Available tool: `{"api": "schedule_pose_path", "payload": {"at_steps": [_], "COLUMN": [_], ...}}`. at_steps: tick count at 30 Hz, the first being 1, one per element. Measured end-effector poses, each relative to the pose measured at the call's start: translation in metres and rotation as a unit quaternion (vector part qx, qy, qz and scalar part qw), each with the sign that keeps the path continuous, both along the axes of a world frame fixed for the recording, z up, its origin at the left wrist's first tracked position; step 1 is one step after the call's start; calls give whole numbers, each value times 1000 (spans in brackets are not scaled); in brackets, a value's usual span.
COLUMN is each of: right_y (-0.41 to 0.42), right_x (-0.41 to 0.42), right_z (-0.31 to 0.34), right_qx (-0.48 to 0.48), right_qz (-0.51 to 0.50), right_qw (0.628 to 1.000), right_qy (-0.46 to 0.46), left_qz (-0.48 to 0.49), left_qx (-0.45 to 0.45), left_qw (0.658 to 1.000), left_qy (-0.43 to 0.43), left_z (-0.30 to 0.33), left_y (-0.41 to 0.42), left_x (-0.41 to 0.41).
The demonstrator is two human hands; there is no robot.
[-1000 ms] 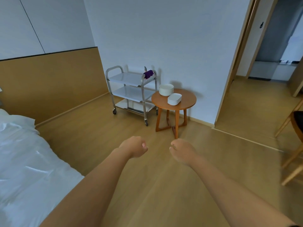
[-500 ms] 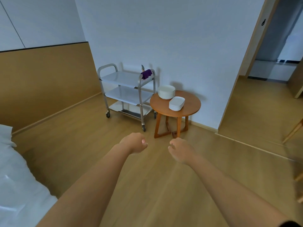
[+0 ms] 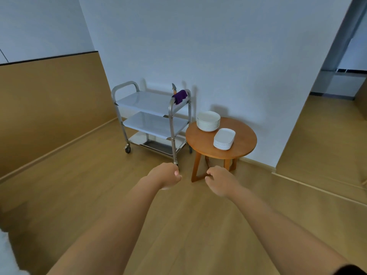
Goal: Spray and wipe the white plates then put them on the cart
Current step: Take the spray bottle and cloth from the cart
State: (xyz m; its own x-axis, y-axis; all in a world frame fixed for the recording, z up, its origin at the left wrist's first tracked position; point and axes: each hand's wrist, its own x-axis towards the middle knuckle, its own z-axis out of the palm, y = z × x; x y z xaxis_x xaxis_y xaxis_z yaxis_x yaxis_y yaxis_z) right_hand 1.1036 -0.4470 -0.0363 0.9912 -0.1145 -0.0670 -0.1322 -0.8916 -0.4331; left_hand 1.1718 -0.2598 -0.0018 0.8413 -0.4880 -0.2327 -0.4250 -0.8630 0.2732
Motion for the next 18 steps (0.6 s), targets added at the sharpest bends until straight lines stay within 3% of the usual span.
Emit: {"api": "schedule_pose_path", "payload": {"at_steps": [18], "right_y": [-105], "right_x": [278], "right_z": [-34], "right_qx": [24], "right_qz": [11], "right_qw": [999], "right_qy": [24], "left_qz": [-6], "left_qx": [-11], "left_qw": [1000], "left_qy": [28], "left_z": [-23], "left_y": [-112], "left_x": [273]}}
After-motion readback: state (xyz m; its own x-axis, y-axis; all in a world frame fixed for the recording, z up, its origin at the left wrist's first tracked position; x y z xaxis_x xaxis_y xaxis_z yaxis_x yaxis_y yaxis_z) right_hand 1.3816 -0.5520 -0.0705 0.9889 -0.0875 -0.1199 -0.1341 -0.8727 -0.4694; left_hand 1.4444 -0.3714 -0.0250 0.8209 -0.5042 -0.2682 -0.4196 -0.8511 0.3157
